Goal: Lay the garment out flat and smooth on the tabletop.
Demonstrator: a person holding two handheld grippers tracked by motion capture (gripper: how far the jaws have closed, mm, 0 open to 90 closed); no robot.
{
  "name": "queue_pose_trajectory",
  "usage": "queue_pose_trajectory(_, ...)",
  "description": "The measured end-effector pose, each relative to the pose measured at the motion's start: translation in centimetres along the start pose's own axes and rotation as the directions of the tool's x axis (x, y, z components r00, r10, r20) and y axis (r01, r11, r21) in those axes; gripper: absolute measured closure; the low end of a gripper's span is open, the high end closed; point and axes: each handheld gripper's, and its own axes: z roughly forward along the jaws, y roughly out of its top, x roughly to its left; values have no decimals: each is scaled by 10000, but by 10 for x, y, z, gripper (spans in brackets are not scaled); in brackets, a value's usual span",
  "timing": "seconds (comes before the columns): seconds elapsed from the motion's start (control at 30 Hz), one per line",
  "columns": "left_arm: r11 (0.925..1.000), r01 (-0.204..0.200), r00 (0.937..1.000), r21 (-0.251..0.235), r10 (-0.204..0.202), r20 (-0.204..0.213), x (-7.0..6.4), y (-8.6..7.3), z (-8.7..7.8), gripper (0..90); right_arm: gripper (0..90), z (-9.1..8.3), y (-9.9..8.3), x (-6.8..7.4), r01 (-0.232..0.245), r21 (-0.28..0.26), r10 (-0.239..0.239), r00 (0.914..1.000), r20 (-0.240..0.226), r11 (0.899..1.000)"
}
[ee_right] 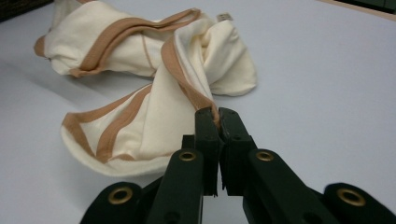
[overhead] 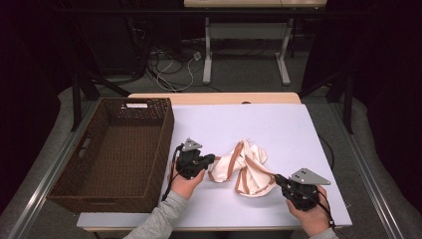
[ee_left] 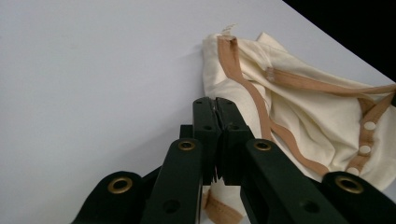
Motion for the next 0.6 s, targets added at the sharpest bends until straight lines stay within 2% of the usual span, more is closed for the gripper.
queue_pose_trajectory(0.3,9997,252,9994,-39,-253,-249,10,1,-3,877,872,-9,0,-24,-610,-278,627,9961,629,9977)
queue_pose_trajectory(0.4,9994,322,9989,-101,-326,-348,13,2,-5,877,872,-13,-1,-35,-859,-371,887,9924,848,9956)
queue_pose_trajectory(0.6,9982,543,9970,-244,-556,-540,19,3,-8,877,873,-19,-4,-53,-1415,-548,1478,9795,1366,9884)
